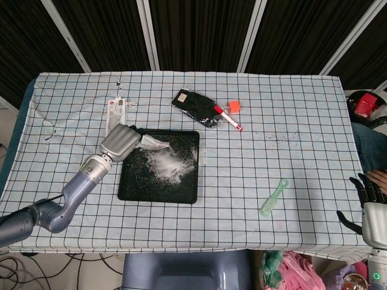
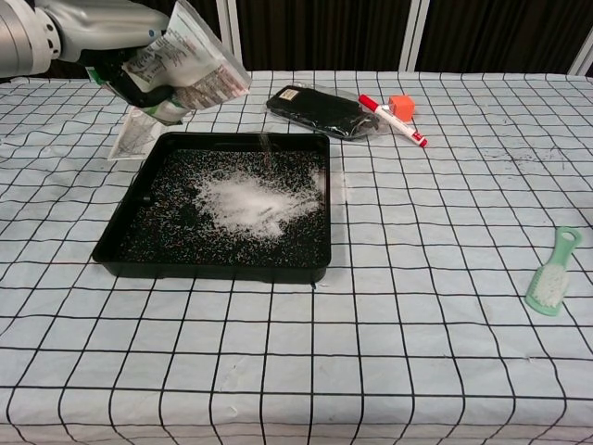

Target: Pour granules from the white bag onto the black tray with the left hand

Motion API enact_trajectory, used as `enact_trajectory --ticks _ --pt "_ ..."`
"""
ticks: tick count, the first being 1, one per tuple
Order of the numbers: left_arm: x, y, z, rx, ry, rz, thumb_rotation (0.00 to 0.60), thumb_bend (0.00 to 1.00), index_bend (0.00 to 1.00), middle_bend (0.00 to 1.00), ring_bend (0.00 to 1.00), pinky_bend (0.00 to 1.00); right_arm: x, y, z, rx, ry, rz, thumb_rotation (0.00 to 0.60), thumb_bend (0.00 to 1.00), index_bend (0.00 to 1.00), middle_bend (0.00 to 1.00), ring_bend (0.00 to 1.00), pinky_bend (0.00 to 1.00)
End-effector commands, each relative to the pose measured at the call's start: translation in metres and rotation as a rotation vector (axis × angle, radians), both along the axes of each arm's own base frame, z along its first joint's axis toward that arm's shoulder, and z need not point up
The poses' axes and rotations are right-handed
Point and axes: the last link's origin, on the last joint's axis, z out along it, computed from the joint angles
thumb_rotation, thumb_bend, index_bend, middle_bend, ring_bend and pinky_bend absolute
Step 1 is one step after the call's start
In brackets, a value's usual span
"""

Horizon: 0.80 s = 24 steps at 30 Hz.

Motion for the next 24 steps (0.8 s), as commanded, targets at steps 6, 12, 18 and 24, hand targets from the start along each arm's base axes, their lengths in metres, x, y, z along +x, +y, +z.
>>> enact_trajectory --ticks 6,12,18,24 --pt "-0.020 -0.003 0.006 -0.025 -0.323 0.110 0.600 0.77 0.58 0.59 0.47 0.61 0.000 0.000 -0.001 0.002 0.005 -0.004 0.600 0.13 0.16 0.10 0.14 0.32" --pt "-0.044 -0.009 0.008 -0.025 -0.496 0.144 0.600 0.77 0.58 0.59 0.47 0.61 0.000 0.000 -0.001 0.003 0.009 -0.010 0.600 0.13 0.16 0.10 0.14 0.32" --pt "-0.074 -0.013 0.011 -0.006 -0.656 0.178 0.600 0.77 0.58 0.58 0.47 0.61 -0.001 0.000 0.000 -0.001 0.011 -0.013 0.600 0.13 0.16 0.10 0.14 0.32" --pt "-0.108 -0.027 0.019 0.033 -0.733 0.174 0.600 0.76 0.58 0.59 0.47 0.61 -0.001 0.000 -0.001 0.000 0.014 -0.011 0.600 0.13 0.16 0.10 0.14 0.32"
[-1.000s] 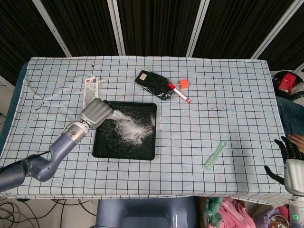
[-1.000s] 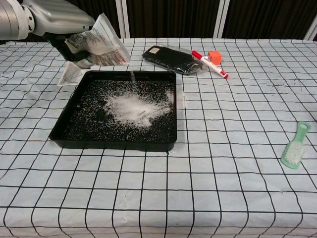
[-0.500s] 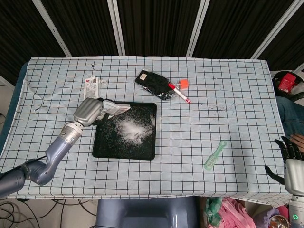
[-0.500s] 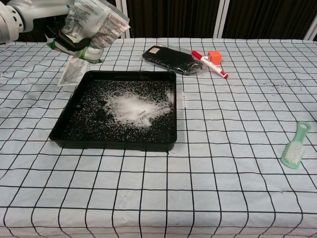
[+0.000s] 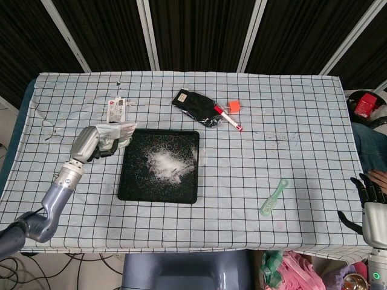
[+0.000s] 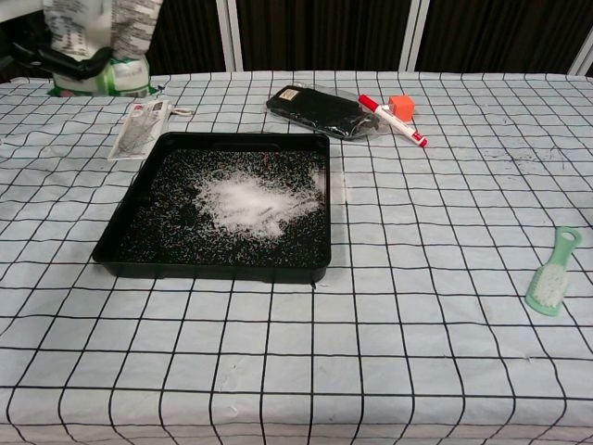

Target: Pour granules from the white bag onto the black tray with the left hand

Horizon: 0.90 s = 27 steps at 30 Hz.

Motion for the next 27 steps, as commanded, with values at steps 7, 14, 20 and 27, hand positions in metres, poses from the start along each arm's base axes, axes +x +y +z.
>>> enact_trajectory --ticks 7,14,20,27 --pt "-0.076 -0.040 -0.004 0.083 -0.074 0.055 0.600 0.76 0.58 0.59 0.47 0.61 0.000 0.000 -0.002 0.007 0.011 0.002 0.600 0.13 0.16 0.10 0.14 0.32" --pt "-0.111 -0.052 -0.020 0.108 -0.264 0.188 0.600 0.76 0.58 0.58 0.46 0.61 -0.001 -0.001 -0.003 0.007 0.015 0.000 0.600 0.13 0.16 0.10 0.14 0.32" --pt "-0.120 -0.046 -0.042 0.102 -0.321 0.262 0.600 0.75 0.57 0.57 0.45 0.61 -0.001 -0.001 -0.002 0.003 0.015 0.000 0.600 0.13 0.16 0.10 0.14 0.32" --pt "-0.116 -0.042 -0.062 0.065 -0.291 0.266 0.600 0.74 0.57 0.57 0.44 0.58 -0.002 -0.001 0.000 -0.004 0.014 -0.001 0.600 0.13 0.16 0.10 0.14 0.32"
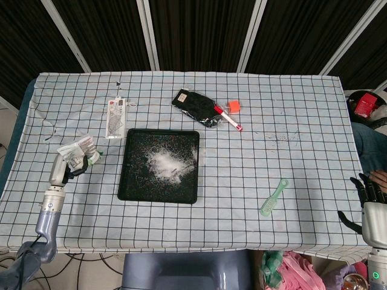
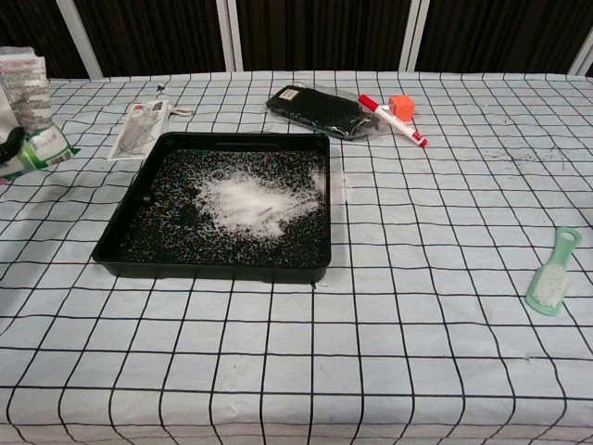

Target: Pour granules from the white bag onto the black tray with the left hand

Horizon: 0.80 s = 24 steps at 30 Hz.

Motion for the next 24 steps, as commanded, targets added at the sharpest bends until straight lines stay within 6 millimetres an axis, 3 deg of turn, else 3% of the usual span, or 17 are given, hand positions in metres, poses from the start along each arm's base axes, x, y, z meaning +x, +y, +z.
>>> enact_trajectory --ticks 1,10,24 --pt "0.006 0.003 -0.012 -0.028 -0.003 -0.006 0.600 0.73 0.57 0.56 0.43 0.57 0.000 0.000 0.000 -0.001 0.000 -0.001 0.600 0.13 0.16 0.10 0.14 0.32" --pt "0.018 0.016 -0.021 -0.061 0.066 -0.038 0.600 0.72 0.56 0.55 0.41 0.55 0.000 0.000 0.001 -0.002 -0.002 0.001 0.600 0.13 0.16 0.10 0.14 0.32" --pt "0.019 0.025 -0.035 -0.110 0.108 0.004 0.600 0.71 0.56 0.54 0.40 0.54 -0.001 0.000 0.001 -0.006 -0.002 -0.002 0.600 0.13 0.16 0.10 0.14 0.32"
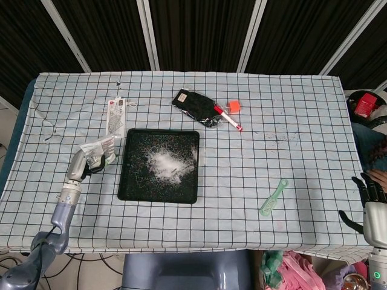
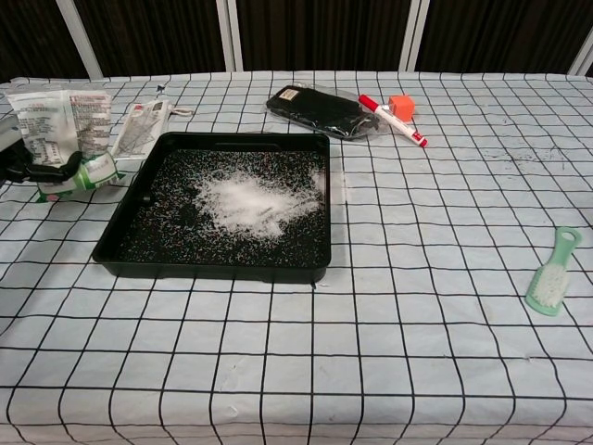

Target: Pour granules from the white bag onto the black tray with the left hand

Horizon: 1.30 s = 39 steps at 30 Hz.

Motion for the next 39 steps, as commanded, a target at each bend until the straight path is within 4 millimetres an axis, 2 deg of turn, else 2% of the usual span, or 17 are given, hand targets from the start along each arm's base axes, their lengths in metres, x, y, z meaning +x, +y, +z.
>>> enact_trajectory --ticks 1,13,22,25,28,31,34,39 --pt "0.000 0.000 -0.002 -0.005 0.013 0.000 0.600 0.71 0.56 0.54 0.40 0.54 0.000 0.000 0.000 -0.002 0.000 0.000 0.600 0.13 0.16 0.10 0.14 0.32" --pt "0.001 0.004 -0.003 -0.001 0.012 0.014 0.600 0.63 0.55 0.53 0.40 0.54 0.000 0.000 0.000 0.000 -0.002 0.004 0.600 0.13 0.16 0.10 0.14 0.32" --pt "0.006 0.007 -0.007 -0.007 0.018 0.006 0.600 0.62 0.54 0.52 0.38 0.53 0.001 -0.001 -0.002 0.002 -0.001 0.005 0.600 0.13 0.16 0.10 0.14 0.32" --pt "0.004 0.006 -0.009 -0.024 0.034 0.007 0.600 0.55 0.50 0.48 0.34 0.49 0.001 0.000 -0.002 -0.001 -0.001 0.004 0.600 0.13 0.16 0.10 0.14 0.32" --pt "0.003 0.006 -0.011 -0.048 0.059 0.008 0.600 0.43 0.43 0.40 0.27 0.42 0.000 0.000 -0.002 -0.002 -0.001 0.004 0.600 0.13 0.16 0.10 0.14 0.32" --pt "0.005 0.010 -0.013 -0.071 0.083 0.003 0.600 0.35 0.36 0.32 0.20 0.36 0.000 -0.001 -0.002 -0.002 -0.001 0.005 0.600 0.13 0.16 0.10 0.14 0.32" --pt "0.005 0.012 -0.014 -0.089 0.095 0.006 0.600 0.32 0.32 0.28 0.17 0.33 0.000 -0.001 -0.001 -0.003 -0.001 0.004 0.600 0.13 0.16 0.10 0.14 0.32" --pt "0.005 0.010 -0.012 -0.094 0.091 -0.008 0.600 0.32 0.27 0.26 0.15 0.33 0.001 0.000 -0.001 -0.006 0.000 0.008 0.600 0.13 0.16 0.10 0.14 0.32"
